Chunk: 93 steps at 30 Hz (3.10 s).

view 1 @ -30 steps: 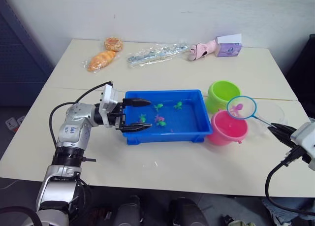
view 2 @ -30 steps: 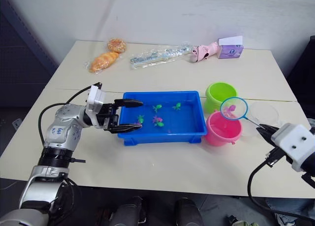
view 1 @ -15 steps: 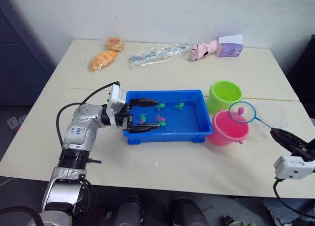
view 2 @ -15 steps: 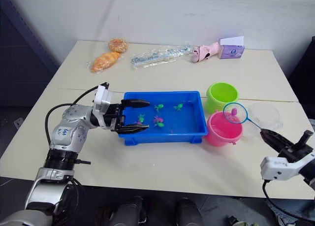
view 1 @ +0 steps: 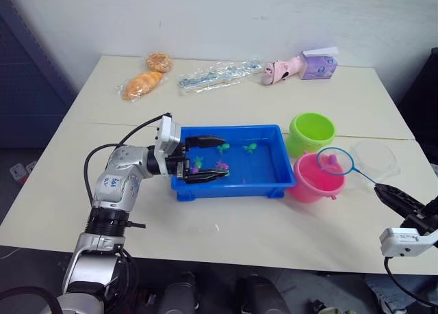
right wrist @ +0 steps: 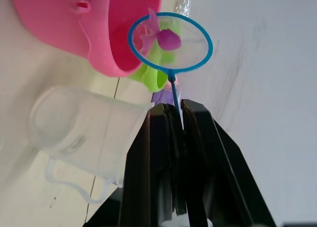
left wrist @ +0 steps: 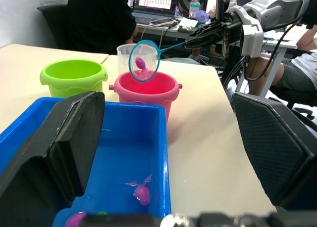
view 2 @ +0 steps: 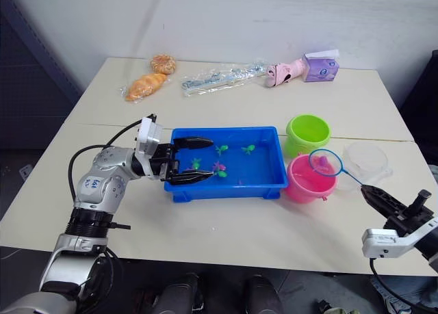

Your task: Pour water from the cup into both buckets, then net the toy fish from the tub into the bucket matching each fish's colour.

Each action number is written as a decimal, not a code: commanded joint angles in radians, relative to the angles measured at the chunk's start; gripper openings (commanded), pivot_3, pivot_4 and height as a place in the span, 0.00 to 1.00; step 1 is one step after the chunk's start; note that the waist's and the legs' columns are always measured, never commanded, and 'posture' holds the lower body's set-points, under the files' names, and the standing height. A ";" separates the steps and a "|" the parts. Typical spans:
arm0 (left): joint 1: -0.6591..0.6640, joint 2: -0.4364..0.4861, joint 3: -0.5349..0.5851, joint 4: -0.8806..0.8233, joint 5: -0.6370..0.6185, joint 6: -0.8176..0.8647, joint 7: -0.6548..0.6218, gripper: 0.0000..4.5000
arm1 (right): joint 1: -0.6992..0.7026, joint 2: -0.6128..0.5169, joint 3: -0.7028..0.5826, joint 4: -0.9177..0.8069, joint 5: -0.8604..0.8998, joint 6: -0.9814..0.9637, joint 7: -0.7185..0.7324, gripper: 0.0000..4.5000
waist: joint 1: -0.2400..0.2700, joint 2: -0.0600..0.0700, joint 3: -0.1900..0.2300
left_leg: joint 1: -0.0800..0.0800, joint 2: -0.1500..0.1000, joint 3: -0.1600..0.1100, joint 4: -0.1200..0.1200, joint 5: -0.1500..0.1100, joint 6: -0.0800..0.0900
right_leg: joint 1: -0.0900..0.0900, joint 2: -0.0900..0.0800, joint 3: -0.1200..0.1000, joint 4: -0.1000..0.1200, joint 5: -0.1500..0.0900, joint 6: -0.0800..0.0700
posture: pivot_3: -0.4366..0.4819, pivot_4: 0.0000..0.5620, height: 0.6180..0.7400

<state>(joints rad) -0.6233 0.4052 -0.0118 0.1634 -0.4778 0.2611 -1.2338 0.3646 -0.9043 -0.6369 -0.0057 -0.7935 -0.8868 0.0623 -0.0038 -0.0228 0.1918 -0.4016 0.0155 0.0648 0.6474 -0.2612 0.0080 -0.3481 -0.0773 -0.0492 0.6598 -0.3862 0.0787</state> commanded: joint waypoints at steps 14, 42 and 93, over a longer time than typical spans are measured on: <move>0.007 -0.005 -0.004 -0.047 -0.017 0.000 0.003 0.98 | 0.079 0.066 -0.035 -0.167 0.045 0.140 -0.029 0.00 | 0.000 0.002 0.000 | 0.010 0.000 0.000 -0.004 -0.001 0.000 | 0.009 0.000 0.001 -0.003 0.000 0.000 | 0.48 0.27 1.00; 0.002 -0.035 -0.001 -0.013 -0.006 -0.051 0.014 0.98 | 0.060 0.090 0.031 -0.180 0.007 0.213 -0.092 0.00 | 0.001 0.005 0.001 | 0.010 0.000 0.001 -0.004 0.000 -0.001 | 0.009 0.000 0.002 -0.003 0.000 0.000 | 0.48 0.27 1.00; 0.246 0.238 0.143 -0.035 0.005 -0.141 -0.059 0.98 | -1.130 -0.023 0.995 0.174 0.659 0.546 1.281 0.00 | -0.025 0.006 0.003 | 0.000 -0.001 -0.002 0.002 -0.005 0.007 | 0.003 -0.005 -0.003 -0.003 0.001 0.002 | 0.48 0.27 1.00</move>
<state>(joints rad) -0.3812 0.6417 0.1276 0.1548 -0.4671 0.1381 -1.2943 -0.7579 -0.9303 0.3759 0.1996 -0.1737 -0.3658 1.3070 -0.0290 -0.0172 0.1945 -0.4011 0.0144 0.0629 0.6493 -0.2660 0.0149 -0.3449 -0.0820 -0.0524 0.6565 -0.3852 0.0810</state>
